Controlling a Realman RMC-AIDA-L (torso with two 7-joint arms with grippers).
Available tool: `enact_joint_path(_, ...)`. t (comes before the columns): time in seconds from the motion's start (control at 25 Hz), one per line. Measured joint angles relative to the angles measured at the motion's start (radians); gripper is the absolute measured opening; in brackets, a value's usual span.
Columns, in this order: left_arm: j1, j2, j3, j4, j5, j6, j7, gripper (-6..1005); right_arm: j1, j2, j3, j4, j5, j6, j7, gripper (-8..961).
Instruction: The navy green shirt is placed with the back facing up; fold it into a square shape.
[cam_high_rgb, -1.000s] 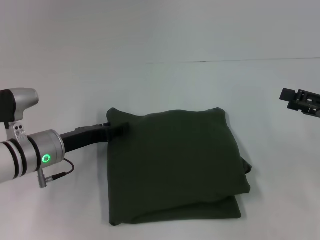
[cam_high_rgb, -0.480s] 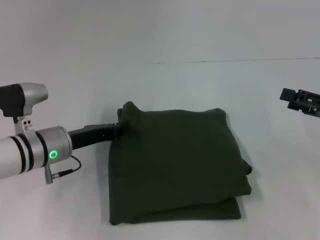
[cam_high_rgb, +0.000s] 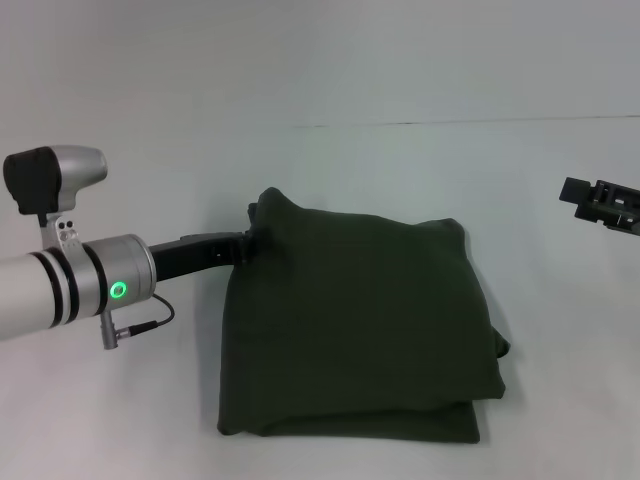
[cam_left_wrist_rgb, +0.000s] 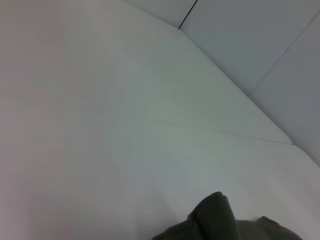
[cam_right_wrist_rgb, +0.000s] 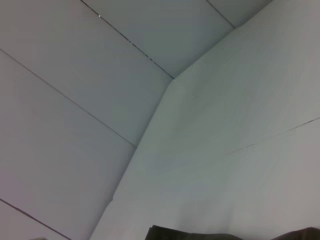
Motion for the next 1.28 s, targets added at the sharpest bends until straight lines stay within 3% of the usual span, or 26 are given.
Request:
enact_joint_path(0.96,-0.003,0.006,-0.011,0.01,-0.01,-0.033,-0.055,44,0.002,-0.005,0.002,-0.001,0.003,0.002,-0.006,894)
enact_joint_path(1.28,0.026,0.005,-0.011,0.029,-0.068,0.032,-0.056,64,0.0,-0.005,0.003,-0.002,0.002,0.002,-0.009,895)
